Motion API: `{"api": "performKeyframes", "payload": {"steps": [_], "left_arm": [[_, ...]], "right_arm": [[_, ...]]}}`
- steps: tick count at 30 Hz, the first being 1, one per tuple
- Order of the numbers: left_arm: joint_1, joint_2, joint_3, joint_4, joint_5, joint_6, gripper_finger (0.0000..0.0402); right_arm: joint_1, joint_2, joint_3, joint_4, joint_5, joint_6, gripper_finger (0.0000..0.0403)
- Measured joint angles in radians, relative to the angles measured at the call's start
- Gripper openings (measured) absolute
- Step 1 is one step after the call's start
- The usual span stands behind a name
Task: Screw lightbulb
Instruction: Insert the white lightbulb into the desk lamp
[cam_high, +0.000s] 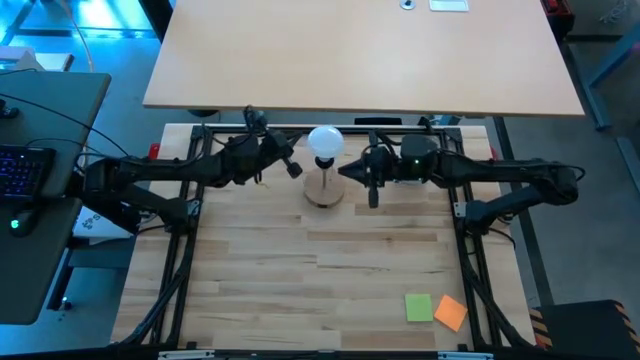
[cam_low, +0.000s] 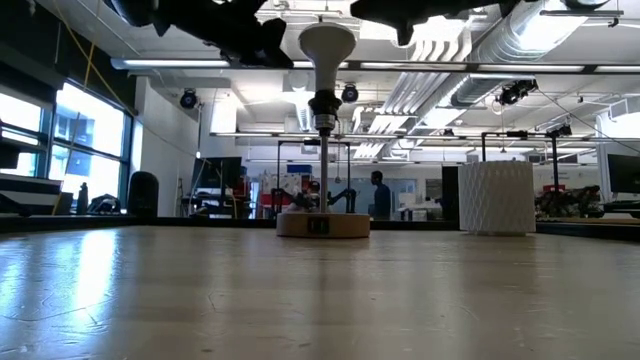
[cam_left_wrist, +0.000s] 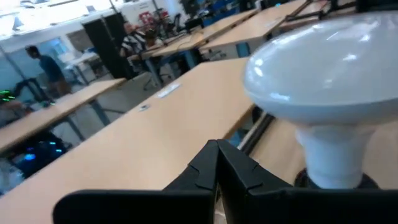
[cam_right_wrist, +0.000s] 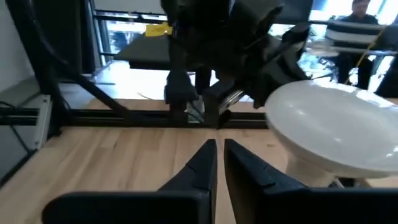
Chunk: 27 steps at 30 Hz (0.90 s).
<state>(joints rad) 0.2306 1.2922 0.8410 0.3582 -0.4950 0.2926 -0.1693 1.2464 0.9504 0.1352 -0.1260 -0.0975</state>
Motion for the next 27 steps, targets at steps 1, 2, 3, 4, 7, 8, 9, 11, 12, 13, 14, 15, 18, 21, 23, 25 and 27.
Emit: {"api": "performKeyframes", "payload": {"steps": [1, 2, 3, 4, 7, 8, 9, 11, 12, 13, 14, 15, 18, 21, 23, 25, 27], "left_arm": [[-0.005, -0.009, 0.000, 0.000, -0.016, 0.009, 0.0000], [-0.009, -0.020, 0.000, -0.008, -0.029, 0.020, 0.0000], [-0.013, -0.031, 0.000, -0.016, -0.042, 0.030, 0.0000], [-0.017, -0.043, 0.000, -0.023, -0.047, 0.034, 0.0000], [-0.021, -0.078, 0.000, -0.066, -0.029, 0.026, 0.0000], [-0.021, -0.085, 0.000, -0.081, -0.010, 0.023, 0.0000], [-0.021, -0.091, 0.000, -0.087, 0.018, 0.023, 0.0000], [-0.021, -0.097, 0.000, -0.110, 0.083, 0.024, 0.0000], [-0.020, -0.097, 0.000, -0.110, 0.119, 0.024, 0.0000], [-0.019, -0.097, 0.000, -0.109, 0.159, 0.024, 0.0000], [-0.019, -0.097, 0.000, -0.106, 0.203, 0.022, 0.0000], [-0.019, -0.097, 0.000, -0.100, 0.237, 0.006, 0.0000], [-0.037, -0.093, 0.000, -0.051, 0.269, -0.061, 0.0000], [-0.066, -0.090, 0.000, -0.026, 0.226, -0.055, 0.0000], [-0.078, -0.090, 0.000, 0.006, 0.180, -0.025, 0.0000], [-0.082, -0.091, 0.000, 0.027, 0.146, 0.002, 0.0000], [-0.082, -0.090, 0.000, 0.034, 0.138, 0.017, 0.0000]], "right_arm": [[0.004, -0.011, 0.000, -0.012, 0.019, -0.011, 0.0025], [0.004, -0.023, 0.000, -0.034, 0.043, -0.018, 0.0025], [0.002, -0.032, 0.000, -0.049, 0.069, -0.027, 0.0025], [-0.004, -0.041, 0.000, -0.066, 0.095, -0.036, 0.0025], [-0.038, -0.049, 0.000, -0.120, 0.126, -0.073, 0.0025], [-0.054, -0.049, 0.000, -0.139, 0.125, -0.100, 0.0025], [-0.074, -0.048, 0.000, -0.147, 0.120, -0.121, 0.0025], [-0.122, -0.037, 0.000, -0.138, 0.118, -0.139, 0.0025], [-0.152, -0.035, 0.000, -0.132, 0.118, -0.139, 0.0025], [-0.183, -0.034, 0.000, -0.130, 0.118, -0.143, 0.0025], [-0.213, -0.032, 0.000, -0.118, 0.118, -0.147, 0.0025], [-0.243, -0.031, 0.000, -0.094, 0.118, -0.149, 0.0025], [-0.325, -0.029, 0.000, -0.063, 0.075, -0.134, 0.0025], [-0.369, -0.029, 0.000, -0.046, -0.052, -0.121, 0.0025], [-0.374, -0.029, 0.000, -0.045, -0.114, -0.121, 0.0025], [-0.363, -0.029, 0.000, -0.045, -0.137, -0.121, 0.0025], [-0.348, -0.029, 0.000, -0.047, -0.136, -0.124, 0.0025]]}}
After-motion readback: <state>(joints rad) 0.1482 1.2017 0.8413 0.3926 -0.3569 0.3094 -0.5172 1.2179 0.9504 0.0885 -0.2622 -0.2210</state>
